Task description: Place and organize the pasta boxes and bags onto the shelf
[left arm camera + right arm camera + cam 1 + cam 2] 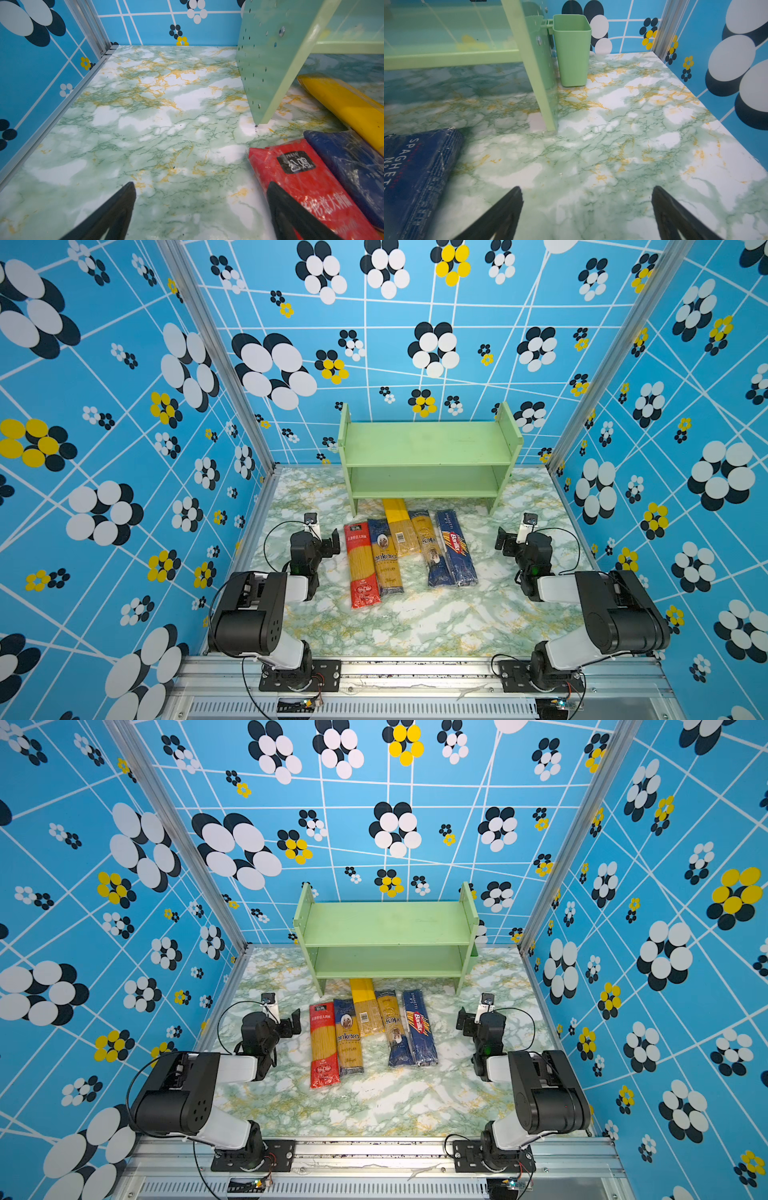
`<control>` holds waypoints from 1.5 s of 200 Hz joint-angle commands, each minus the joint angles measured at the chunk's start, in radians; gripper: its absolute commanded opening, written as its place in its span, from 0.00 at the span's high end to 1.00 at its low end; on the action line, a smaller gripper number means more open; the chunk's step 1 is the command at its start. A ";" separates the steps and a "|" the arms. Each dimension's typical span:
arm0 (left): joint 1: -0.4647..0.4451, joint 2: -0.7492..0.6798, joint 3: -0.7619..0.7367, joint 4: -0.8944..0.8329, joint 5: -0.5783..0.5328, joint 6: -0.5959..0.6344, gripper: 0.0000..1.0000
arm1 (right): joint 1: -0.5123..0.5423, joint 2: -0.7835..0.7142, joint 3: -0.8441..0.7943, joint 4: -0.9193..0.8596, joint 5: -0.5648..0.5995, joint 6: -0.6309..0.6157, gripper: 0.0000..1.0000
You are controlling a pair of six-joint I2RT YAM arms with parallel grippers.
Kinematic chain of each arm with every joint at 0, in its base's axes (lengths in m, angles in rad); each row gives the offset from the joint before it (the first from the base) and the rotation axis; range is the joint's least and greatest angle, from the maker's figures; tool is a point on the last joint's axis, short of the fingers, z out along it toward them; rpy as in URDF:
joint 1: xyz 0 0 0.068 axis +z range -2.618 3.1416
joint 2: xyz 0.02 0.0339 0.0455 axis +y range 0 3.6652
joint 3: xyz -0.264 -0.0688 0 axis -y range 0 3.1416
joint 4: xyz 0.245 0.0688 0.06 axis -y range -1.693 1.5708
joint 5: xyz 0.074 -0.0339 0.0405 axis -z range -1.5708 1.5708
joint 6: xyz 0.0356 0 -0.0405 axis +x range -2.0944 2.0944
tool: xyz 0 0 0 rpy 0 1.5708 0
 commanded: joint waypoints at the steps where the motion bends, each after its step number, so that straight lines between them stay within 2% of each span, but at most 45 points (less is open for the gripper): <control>1: -0.010 0.011 0.016 0.030 0.000 0.021 0.01 | -0.002 0.012 0.010 0.034 0.013 -0.012 0.01; 109: -0.026 0.004 -0.048 0.148 0.003 0.039 0.01 | -0.002 0.005 -0.122 0.283 -0.026 -0.021 0.01; 121: -0.030 -0.024 -0.051 0.134 -0.002 0.046 0.01 | -0.002 -0.019 -0.124 0.267 -0.032 -0.023 0.01; 137: -0.040 -0.120 -0.036 0.015 0.010 0.057 0.01 | -0.002 -0.098 -0.095 0.138 -0.054 -0.032 0.02; 160: -0.065 -0.288 0.028 -0.231 0.033 0.069 0.01 | -0.002 -0.266 -0.020 -0.166 -0.096 -0.021 0.02; 190: -0.080 -0.448 0.108 -0.497 0.066 -0.069 0.01 | -0.002 -0.436 0.082 -0.511 -0.215 0.024 0.02; 220: -0.111 -0.595 0.089 -0.651 0.082 -0.230 0.01 | -0.002 -0.519 0.187 -0.782 -0.391 0.101 0.02; 234: -0.124 -0.676 0.061 -0.715 0.090 -0.322 0.01 | 0.000 -0.522 0.232 -0.878 -0.490 0.137 0.01; 253: -0.156 -0.792 0.012 -0.777 0.126 -0.419 0.01 | 0.019 -0.524 0.262 -0.956 -0.569 0.185 0.01; 283: -0.239 -0.929 -0.006 -0.987 0.114 -0.551 0.01 | 0.094 -0.547 0.278 -1.034 -0.560 0.219 0.01; 300: -0.297 -0.991 -0.022 -1.064 0.070 -0.603 0.01 | 0.147 -0.547 0.297 -1.087 -0.549 0.229 0.01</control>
